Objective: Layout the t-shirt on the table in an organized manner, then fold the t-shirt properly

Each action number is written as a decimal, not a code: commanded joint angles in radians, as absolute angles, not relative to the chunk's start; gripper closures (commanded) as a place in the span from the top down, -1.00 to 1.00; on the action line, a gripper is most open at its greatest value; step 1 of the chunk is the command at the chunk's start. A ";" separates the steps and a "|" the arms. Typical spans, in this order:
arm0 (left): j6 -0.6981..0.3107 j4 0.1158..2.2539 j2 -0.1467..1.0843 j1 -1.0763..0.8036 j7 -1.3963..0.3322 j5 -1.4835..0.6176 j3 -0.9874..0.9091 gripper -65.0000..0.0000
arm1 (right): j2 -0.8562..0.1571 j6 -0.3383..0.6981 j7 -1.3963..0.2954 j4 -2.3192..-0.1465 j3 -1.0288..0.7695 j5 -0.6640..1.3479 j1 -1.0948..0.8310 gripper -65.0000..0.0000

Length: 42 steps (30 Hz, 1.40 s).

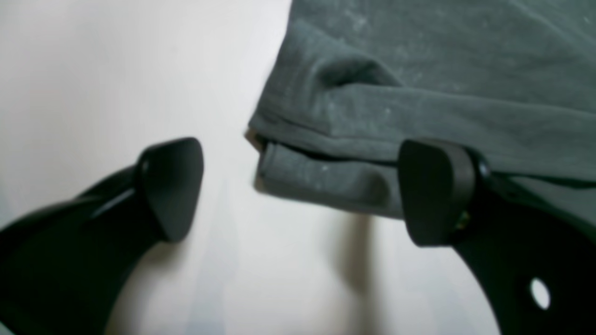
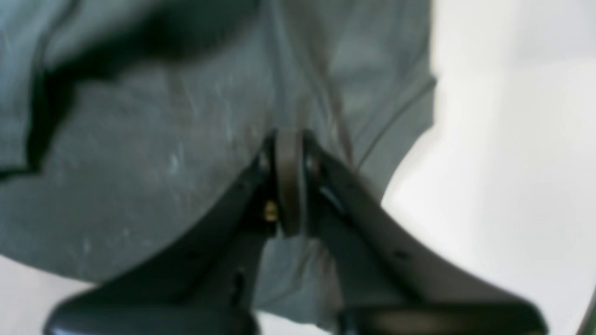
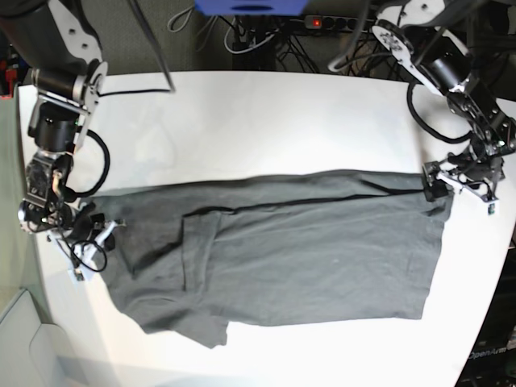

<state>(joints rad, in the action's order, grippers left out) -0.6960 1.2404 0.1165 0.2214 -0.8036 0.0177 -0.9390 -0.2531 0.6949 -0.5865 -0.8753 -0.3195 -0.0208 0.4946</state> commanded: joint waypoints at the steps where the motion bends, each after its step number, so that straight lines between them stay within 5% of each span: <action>1: -0.698 1.260 0.131 0.239 -0.785 -0.001 -0.938 1.00 | -0.266 0.698 -0.572 -0.891 -0.321 -0.007 0.521 -0.65; 8: -0.698 1.260 0.131 0.239 -0.785 -0.001 -0.938 1.00 | -0.266 0.698 -0.561 -0.888 -0.321 -0.008 0.516 0.11; 19: -0.698 1.260 0.130 0.239 -0.785 -0.001 -0.938 1.00 | -0.278 0.698 -0.475 -0.760 -0.320 -0.007 0.516 0.17; 23: -0.698 1.260 0.131 0.239 -0.785 -0.001 -0.938 1.00 | -0.283 0.698 -0.469 -0.743 -0.320 -0.007 0.513 -0.04; 30: -0.698 1.260 0.128 0.239 -0.785 -0.001 -0.938 1.00 | -0.283 0.698 -0.467 -0.743 -0.320 -0.007 0.518 -0.97; 42: -0.698 1.260 0.130 0.239 -0.785 -0.001 -0.938 1.00 | -0.286 0.698 -0.476 -0.929 -0.331 -0.001 0.484 -1.00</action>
<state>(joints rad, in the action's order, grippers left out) -0.6960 1.2407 0.1162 0.2207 -0.8036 0.0158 -0.9401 -0.2707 0.6987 -0.4976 -0.9127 -0.3271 -0.0189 0.4614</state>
